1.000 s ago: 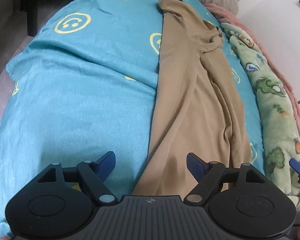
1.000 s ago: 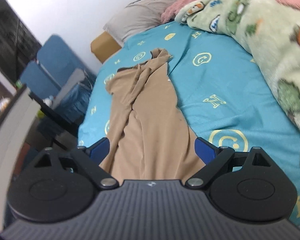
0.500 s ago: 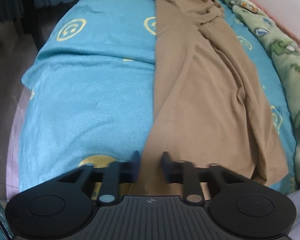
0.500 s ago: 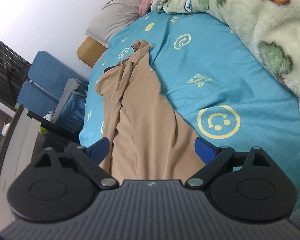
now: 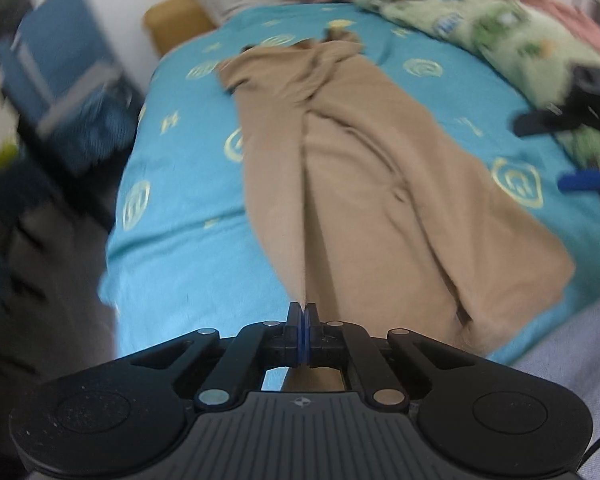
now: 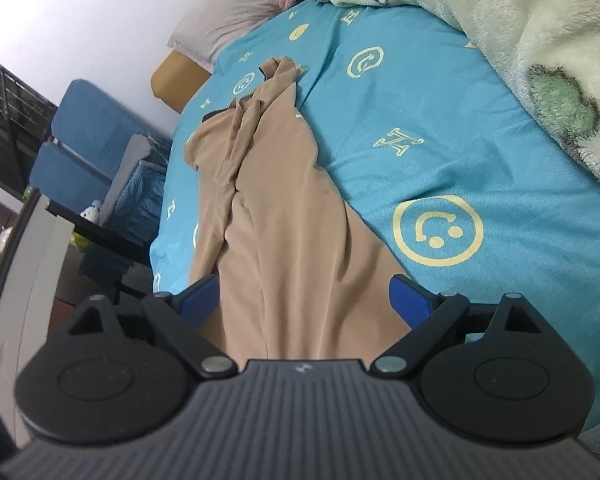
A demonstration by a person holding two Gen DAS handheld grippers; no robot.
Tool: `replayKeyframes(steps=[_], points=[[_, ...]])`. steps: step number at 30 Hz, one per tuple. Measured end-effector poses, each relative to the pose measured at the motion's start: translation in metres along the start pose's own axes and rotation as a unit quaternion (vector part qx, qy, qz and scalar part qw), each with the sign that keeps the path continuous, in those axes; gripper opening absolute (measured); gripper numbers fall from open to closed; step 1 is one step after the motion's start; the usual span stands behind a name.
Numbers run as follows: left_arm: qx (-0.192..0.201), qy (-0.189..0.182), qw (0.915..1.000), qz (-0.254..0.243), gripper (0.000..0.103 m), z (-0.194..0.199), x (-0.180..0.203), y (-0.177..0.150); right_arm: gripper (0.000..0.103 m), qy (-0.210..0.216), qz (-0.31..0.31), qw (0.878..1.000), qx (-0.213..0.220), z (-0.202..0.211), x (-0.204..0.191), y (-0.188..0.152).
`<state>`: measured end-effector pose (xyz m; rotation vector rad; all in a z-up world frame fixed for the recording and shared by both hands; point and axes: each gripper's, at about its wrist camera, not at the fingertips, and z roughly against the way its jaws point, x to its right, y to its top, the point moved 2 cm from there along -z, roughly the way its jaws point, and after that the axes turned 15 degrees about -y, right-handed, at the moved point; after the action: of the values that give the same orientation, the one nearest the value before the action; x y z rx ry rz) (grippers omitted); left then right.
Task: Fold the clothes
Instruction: 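Pull the hem straight with the left gripper and open it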
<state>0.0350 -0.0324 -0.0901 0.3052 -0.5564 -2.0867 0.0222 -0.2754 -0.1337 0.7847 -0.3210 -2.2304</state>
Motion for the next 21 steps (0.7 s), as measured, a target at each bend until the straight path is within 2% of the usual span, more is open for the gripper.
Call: replayKeyframes(steps=[2,7,10,11,12,13,14,15,16,18,21], points=[[-0.006,-0.001,0.9999,-0.010,0.001,0.000,0.012,0.006,0.093,-0.002,0.001,1.000,-0.002,-0.001,0.000,0.000],[-0.011,-0.028,0.9995,0.003,0.001,-0.012,0.025,0.007,0.093,-0.004,0.002,1.000,-0.006,-0.002,0.000,-0.001],[-0.022,-0.077,0.9968,0.002,0.004,-0.026,0.037,0.000,0.093,-0.009,0.006,1.000,-0.010,-0.005,-0.001,-0.001],[-0.024,-0.106,0.9940,0.004,0.008,-0.028,0.037,-0.004,0.093,-0.010,0.008,1.000,-0.011,-0.006,-0.001,-0.001],[-0.026,-0.136,0.9904,0.005,0.018,-0.030,0.038,-0.009,0.093,-0.010,0.010,1.000,-0.013,-0.006,-0.001,-0.001],[-0.027,-0.165,0.9859,0.006,0.023,-0.033,0.039,-0.013,0.093,-0.009,0.011,1.000,-0.015,-0.007,-0.001,-0.001],[-0.025,-0.179,0.9834,0.019,0.027,-0.032,0.034,-0.016,0.093,-0.007,0.013,1.000,-0.019,-0.008,-0.001,-0.002],[-0.022,-0.192,0.9806,0.032,0.035,-0.032,0.030,-0.019,0.093,-0.007,0.013,1.000,-0.022,-0.009,0.000,-0.002],[-0.014,-0.201,0.9779,0.054,0.044,-0.031,0.021,-0.021,0.093,-0.010,0.012,1.000,-0.026,-0.010,0.000,-0.002],[0.010,-0.213,0.9709,0.110,0.054,-0.025,-0.002,-0.025,0.093,-0.017,0.007,0.999,-0.036,-0.013,0.002,-0.001],[0.054,-0.229,0.9476,0.216,0.066,-0.020,-0.045,-0.033,0.093,-0.031,-0.004,0.998,-0.059,-0.021,0.007,0.003]])
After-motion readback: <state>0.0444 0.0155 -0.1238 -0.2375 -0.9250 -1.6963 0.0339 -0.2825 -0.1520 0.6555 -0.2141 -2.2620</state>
